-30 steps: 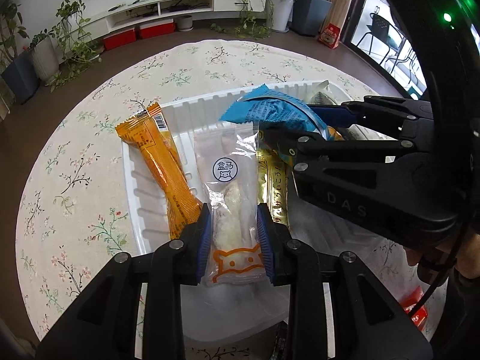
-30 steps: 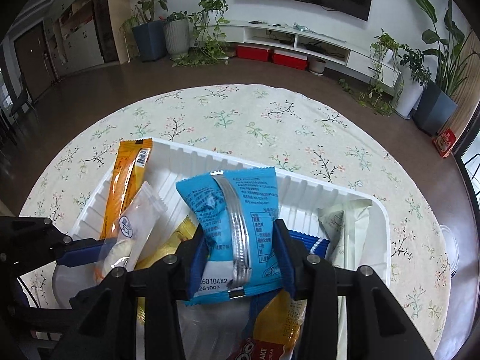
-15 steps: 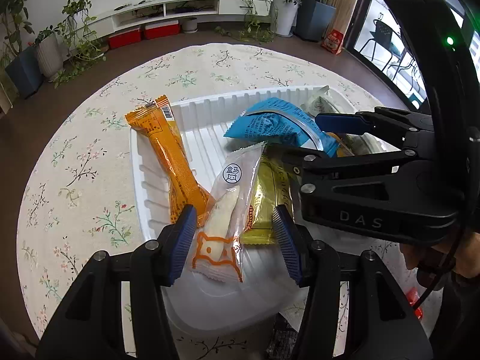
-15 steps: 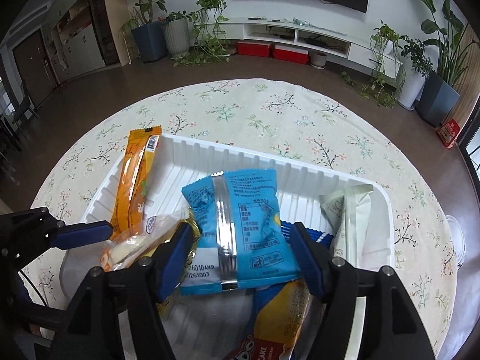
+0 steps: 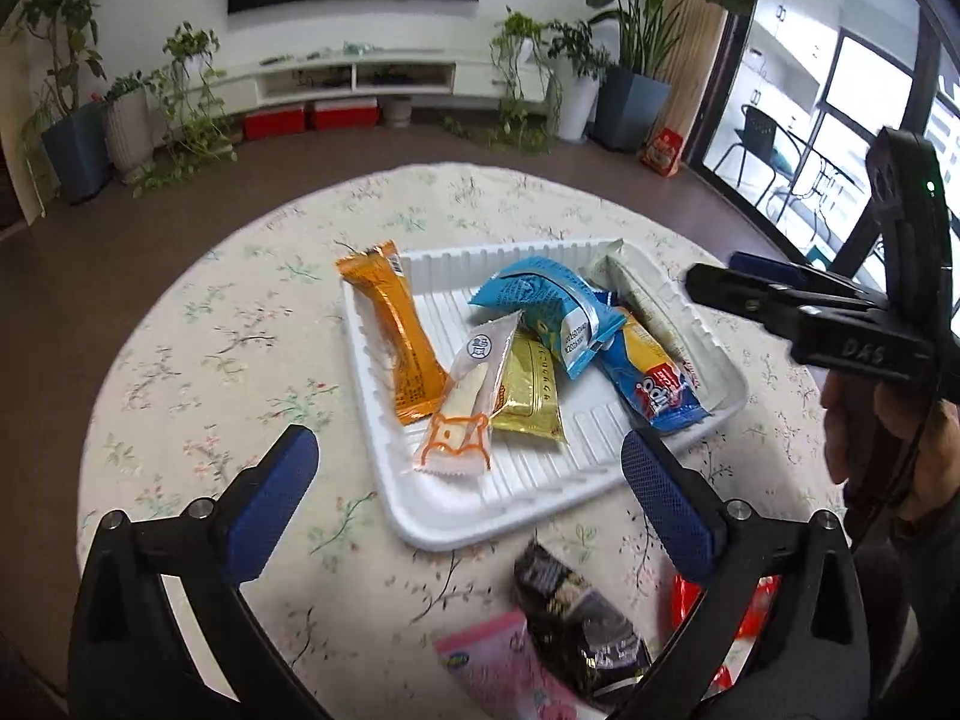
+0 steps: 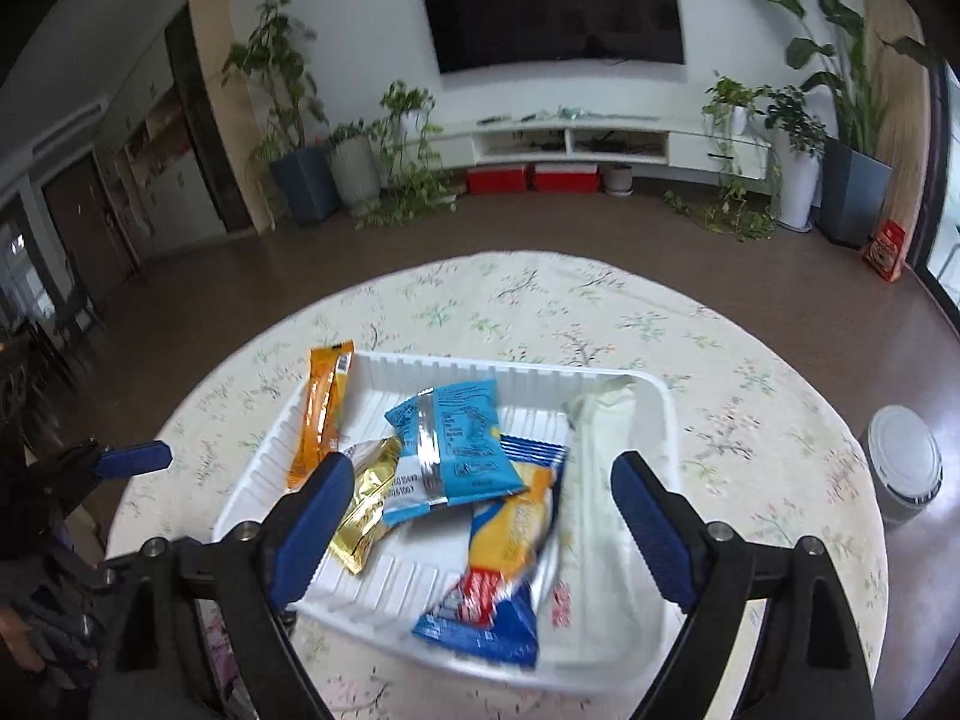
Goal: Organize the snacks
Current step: 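Move both tools back over the remaining snack pile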
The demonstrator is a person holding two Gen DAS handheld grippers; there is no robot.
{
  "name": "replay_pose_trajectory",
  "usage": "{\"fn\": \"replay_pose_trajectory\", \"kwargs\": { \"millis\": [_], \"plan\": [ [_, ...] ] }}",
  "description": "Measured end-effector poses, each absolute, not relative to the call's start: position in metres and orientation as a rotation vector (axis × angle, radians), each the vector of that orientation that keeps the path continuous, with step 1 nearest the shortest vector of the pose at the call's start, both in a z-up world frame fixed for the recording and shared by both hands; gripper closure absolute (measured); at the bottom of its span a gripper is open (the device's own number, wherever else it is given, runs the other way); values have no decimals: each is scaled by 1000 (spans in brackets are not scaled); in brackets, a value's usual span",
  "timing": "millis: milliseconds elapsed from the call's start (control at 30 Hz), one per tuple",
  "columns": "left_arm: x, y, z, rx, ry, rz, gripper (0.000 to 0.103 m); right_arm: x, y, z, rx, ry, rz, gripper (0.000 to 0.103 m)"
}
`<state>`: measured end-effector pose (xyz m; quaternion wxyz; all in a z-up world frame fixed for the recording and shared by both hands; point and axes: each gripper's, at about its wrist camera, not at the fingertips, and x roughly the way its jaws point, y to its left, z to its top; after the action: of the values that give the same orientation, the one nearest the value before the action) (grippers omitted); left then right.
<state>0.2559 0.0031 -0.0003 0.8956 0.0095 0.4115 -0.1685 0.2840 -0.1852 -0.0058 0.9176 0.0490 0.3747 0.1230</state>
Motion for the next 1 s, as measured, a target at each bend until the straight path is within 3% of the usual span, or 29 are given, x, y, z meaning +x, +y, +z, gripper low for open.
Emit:
{"fn": "replay_pose_trajectory", "kwargs": {
  "millis": [200,467,800,867,933,1000],
  "plan": [
    [201,26,12,-28,830,-327,0,221,-219,3,191,722,229,10],
    [144,47,-3,-112,932,-240,1,136,-224,-20,249,696,210,10],
    [130,25,-37,-97,1016,-208,1,107,-215,-47,225,707,220,11],
    [136,20,-41,-65,1030,-207,7,105,-216,-48,227,700,218,10],
    [141,18,-47,-45,1058,-200,26,103,-215,-50,219,701,213,10],
    [145,17,-54,-30,1077,-198,37,104,-215,-50,219,699,217,10]
  ]
}}
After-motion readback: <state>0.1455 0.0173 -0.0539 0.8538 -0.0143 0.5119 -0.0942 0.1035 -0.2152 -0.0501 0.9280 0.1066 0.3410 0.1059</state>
